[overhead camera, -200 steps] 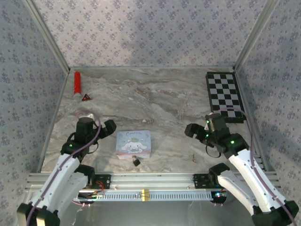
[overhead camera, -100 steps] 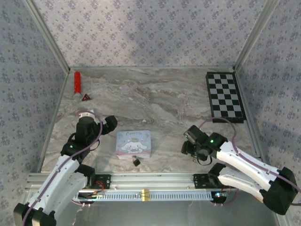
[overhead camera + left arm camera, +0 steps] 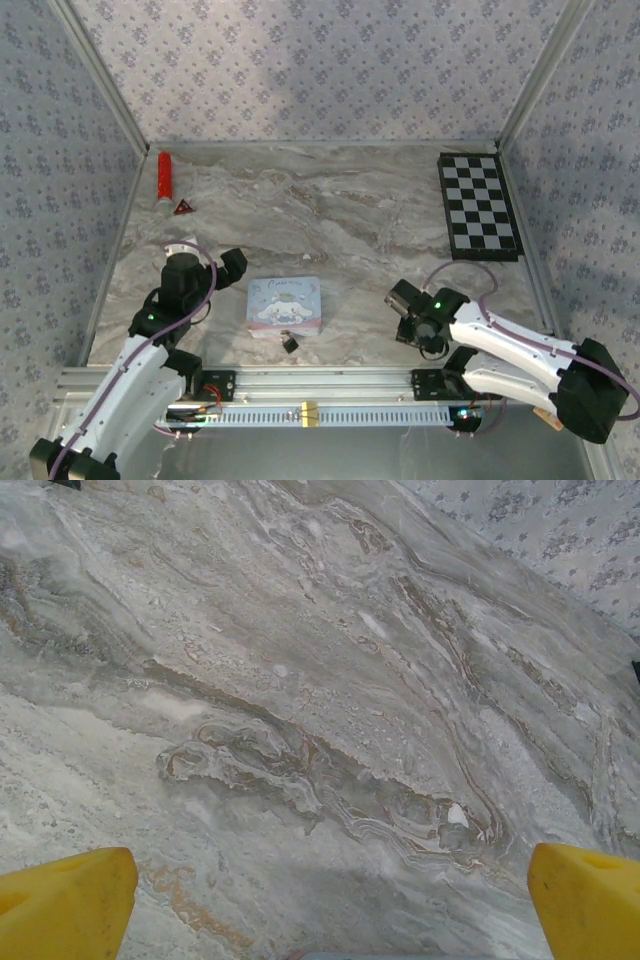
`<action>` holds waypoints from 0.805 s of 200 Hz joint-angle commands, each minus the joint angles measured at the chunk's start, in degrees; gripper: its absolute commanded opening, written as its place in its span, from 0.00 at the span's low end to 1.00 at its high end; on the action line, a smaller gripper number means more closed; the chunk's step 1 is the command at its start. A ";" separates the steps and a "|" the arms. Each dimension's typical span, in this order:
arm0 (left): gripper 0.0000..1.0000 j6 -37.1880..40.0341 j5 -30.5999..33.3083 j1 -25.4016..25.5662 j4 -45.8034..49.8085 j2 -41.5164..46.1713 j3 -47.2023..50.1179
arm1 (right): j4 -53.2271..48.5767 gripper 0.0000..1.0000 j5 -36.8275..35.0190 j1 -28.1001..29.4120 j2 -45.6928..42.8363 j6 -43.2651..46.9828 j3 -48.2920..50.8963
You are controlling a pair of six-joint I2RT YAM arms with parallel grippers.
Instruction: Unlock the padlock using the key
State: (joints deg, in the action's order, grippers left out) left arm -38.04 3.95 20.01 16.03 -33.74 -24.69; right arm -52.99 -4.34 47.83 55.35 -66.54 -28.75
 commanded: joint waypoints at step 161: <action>1.00 -1.77 0.71 0.20 -0.57 1.39 -0.27 | 2.28 0.24 -5.38 1.65 6.52 -1.03 0.74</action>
State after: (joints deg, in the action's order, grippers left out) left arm -39.13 3.95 20.01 16.05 -32.67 -24.69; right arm -49.43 -6.55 49.17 61.30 -68.10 -27.24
